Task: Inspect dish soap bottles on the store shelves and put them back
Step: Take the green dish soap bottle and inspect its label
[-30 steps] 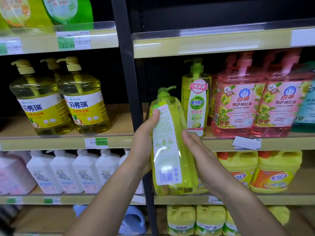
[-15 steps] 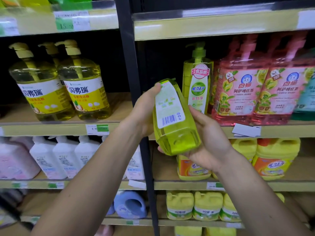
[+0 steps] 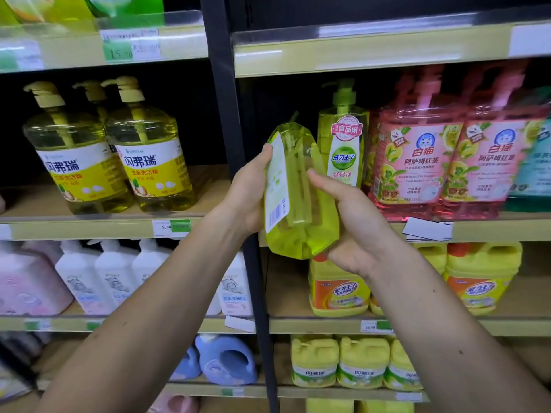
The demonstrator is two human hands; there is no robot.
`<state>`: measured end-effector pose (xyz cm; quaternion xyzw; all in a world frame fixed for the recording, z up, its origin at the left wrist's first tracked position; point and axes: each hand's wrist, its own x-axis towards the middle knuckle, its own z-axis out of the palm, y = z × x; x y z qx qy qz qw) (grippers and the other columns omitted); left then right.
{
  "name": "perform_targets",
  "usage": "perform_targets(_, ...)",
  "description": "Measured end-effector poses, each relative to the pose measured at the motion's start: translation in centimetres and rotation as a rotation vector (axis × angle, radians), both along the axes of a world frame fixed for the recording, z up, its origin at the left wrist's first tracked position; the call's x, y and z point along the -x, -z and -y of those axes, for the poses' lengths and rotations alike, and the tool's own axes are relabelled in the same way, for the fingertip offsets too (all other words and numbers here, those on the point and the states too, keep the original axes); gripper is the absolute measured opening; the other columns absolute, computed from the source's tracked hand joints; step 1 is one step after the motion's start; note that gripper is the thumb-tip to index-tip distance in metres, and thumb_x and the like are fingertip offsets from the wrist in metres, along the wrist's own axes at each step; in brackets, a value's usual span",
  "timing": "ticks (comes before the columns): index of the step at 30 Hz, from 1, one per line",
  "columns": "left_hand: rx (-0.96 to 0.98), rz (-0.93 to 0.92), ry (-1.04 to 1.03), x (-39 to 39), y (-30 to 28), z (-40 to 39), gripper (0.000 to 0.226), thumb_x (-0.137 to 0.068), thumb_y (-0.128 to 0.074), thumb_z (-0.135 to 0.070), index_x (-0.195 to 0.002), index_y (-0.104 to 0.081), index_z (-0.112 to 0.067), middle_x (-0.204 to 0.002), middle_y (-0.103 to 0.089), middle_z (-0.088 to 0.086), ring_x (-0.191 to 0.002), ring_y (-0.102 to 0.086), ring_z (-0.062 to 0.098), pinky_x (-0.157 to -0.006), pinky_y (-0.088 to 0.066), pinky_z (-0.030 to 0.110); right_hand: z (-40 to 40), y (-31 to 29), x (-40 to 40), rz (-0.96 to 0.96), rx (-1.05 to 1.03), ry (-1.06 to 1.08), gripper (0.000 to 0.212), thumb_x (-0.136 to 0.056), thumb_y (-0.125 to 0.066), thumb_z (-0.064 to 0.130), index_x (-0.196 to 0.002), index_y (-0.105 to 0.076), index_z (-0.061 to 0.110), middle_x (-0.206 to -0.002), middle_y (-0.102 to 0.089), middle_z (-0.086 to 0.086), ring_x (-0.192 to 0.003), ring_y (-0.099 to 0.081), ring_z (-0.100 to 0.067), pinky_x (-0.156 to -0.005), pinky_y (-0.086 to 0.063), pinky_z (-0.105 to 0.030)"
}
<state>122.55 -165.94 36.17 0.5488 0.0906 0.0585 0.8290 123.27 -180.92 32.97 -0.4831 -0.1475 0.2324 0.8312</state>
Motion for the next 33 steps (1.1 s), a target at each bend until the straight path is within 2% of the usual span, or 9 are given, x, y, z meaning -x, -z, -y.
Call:
perform_targets(3, -0.126, 0.019, -0.027, -0.1, 0.6, -0.4, 0.058, -0.113, -0.043, -0.056, -0.136, -0.073, -0.012, -0.124, -0.079, 0.015, -0.115, -0.078, 0.035, -0.098, -0.062, 0.054, -0.1, 0.1, -0.5, 0.049, 0.016, 0.072, 0.039, -0.085, -0.087, 0.023, -0.119, -0.069, 0.023, -0.109, -0.083, -0.008, -0.097, -0.081, -0.03, -0.076, -0.065, -0.053)
perform_targets(8, -0.301, 0.088, 0.048, 0.5, 1.3, -0.6, 0.06, -0.097, -0.062, -0.071, -0.132, -0.076, -0.024, -0.127, -0.079, 0.01, -0.118, -0.077, 0.033, -0.106, -0.056, 0.059, -0.5, 1.0, -0.9, 0.136, 0.136, 0.209, 0.076, -0.064, -0.094, 0.032, -0.129, -0.057, 0.034, -0.125, -0.075, -0.006, -0.107, -0.078, -0.031, -0.085, -0.065, -0.059)
perform_targets(15, -0.202, 0.092, -0.025, 0.4, 1.9, -0.9, 0.051, -0.101, -0.071, -0.045, -0.135, -0.071, -0.007, -0.129, -0.076, 0.021, -0.118, -0.074, 0.043, -0.107, -0.055, 0.065, -1.0, 2.3, -0.7, 0.245, 0.189, 0.228, 0.073, -0.076, -0.096, 0.031, -0.133, -0.053, 0.04, -0.109, -0.068, 0.011, -0.072, -0.069, 0.016, -0.049, -0.052, -0.008)
perform_targets(18, -0.161, 0.121, -0.078, 0.4, 2.4, -0.8, 0.059, -0.098, -0.076, -0.039, -0.145, -0.061, -0.005, -0.136, -0.072, 0.021, -0.123, -0.071, 0.044, -0.11, -0.053, 0.067, -0.9, 2.5, -0.5, 0.247, 0.235, 0.217, 0.086, -0.062, -0.098, 0.047, -0.135, -0.054, 0.042, -0.112, -0.075, 0.009, -0.102, -0.075, -0.004, -0.078, -0.065, -0.031)
perform_targets(20, -0.147, 0.146, -0.092, 0.4, 2.6, -0.5, 0.058, -0.099, -0.076, -0.036, -0.145, -0.059, -0.004, -0.134, -0.072, 0.023, -0.119, -0.073, 0.044, -0.108, -0.053, 0.068, -0.7, 2.4, -0.4, 0.193, 0.251, 0.2, 0.09, -0.056, -0.092, 0.064, -0.136, -0.062, 0.037, -0.133, -0.07, 0.005, -0.129, -0.065, -0.022, -0.105, -0.056, -0.054)
perform_targets(22, -0.133, 0.163, -0.09, 0.5, 2.8, -0.3, 0.053, -0.101, -0.073, -0.036, -0.141, -0.062, -0.004, -0.132, -0.073, 0.026, -0.118, -0.073, 0.047, -0.107, -0.053, 0.069, -0.2, 2.1, -0.3, 0.179, 0.232, 0.163, 0.085, -0.058, -0.088, 0.072, -0.132, -0.072, 0.034, -0.143, -0.067, 0.002, -0.138, -0.059, -0.028, -0.114, -0.048, -0.06)
perform_targets(28, 0.087, 0.147, 0.133, 0.6, 3.1, -0.1, 0.058, -0.106, -0.055, -0.05, -0.14, -0.07, -0.006, -0.137, -0.071, 0.025, -0.126, -0.069, 0.046, -0.11, -0.052, 0.065, 0.9, 2.2, -1.2, 0.114, 0.104, 0.031, 0.034, -0.1, -0.067, 0.052, -0.131, -0.075, 0.038, -0.133, -0.076, 0.005, -0.123, -0.073, -0.017, -0.094, -0.062, -0.045)
perform_targets(30, 0.127, 0.135, 0.169, 0.4, 3.0, 0.2, 0.062, -0.107, -0.052, -0.056, -0.141, -0.069, -0.008, -0.137, -0.072, 0.023, -0.127, -0.07, 0.044, -0.112, -0.052, 0.063, 0.8, 2.3, -1.0, 0.069, 0.09, -0.022, 0.039, -0.103, -0.063, 0.055, -0.137, -0.071, 0.038, -0.137, -0.074, 0.002, -0.124, -0.072, -0.023, -0.1, -0.06, -0.055)
perform_targets(33, 0.128, 0.082, 0.137, -0.3, 2.6, 0.5, 0.061, -0.109, -0.05, -0.055, -0.14, -0.07, -0.007, -0.135, -0.073, 0.023, -0.126, -0.07, 0.044, -0.114, -0.05, 0.064, 0.6, 1.8, -1.2, 0.031, 0.075, -0.052, 0.046, -0.1, -0.062, 0.061, -0.135, -0.072, 0.034, -0.129, -0.077, -0.007, -0.109, -0.079, -0.032, -0.084, -0.064, -0.055)
